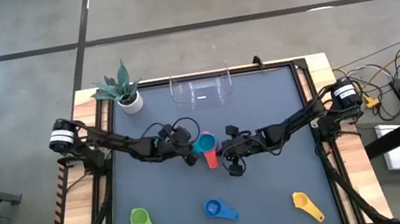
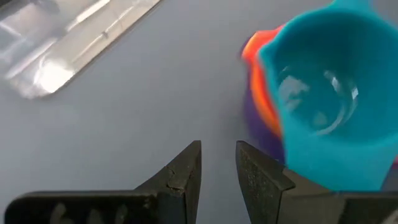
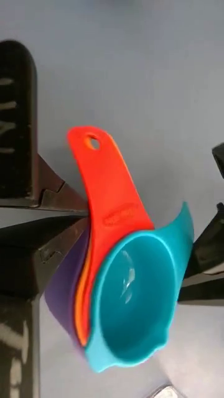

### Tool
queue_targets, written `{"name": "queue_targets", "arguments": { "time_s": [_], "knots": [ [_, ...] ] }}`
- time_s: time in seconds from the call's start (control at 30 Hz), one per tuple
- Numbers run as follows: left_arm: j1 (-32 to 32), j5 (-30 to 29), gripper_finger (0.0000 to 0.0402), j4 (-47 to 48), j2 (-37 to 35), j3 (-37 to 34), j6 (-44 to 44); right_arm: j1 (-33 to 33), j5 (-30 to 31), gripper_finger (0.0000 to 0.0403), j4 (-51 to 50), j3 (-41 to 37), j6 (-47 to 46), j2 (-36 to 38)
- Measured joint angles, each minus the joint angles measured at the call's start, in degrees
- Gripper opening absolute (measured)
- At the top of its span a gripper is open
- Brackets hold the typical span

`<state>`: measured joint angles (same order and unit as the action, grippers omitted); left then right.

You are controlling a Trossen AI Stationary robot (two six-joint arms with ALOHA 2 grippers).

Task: Nest measuring cups in basket
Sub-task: Stack the light blue measuring cup on top of the red measuring cup

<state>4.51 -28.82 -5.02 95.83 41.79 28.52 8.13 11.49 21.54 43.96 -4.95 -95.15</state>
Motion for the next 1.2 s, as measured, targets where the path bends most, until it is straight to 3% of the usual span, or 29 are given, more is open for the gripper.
{"name": "queue_targets", "arguments": {
  "time_s": [0.47,1.2],
  "knots": [
    [0.05,1.28,0.0084,9.86,5.40,11.19,-2.29,-0.01,-1.93,0.0013,-1.07,0.01,-0.64,0.02],
    [1.45,1.31,0.0084,21.72,2.51,11.01,6.41,-0.31,-1.29,0.0013,-3.26,0.07,-1.80,0.02]
  ]
}}
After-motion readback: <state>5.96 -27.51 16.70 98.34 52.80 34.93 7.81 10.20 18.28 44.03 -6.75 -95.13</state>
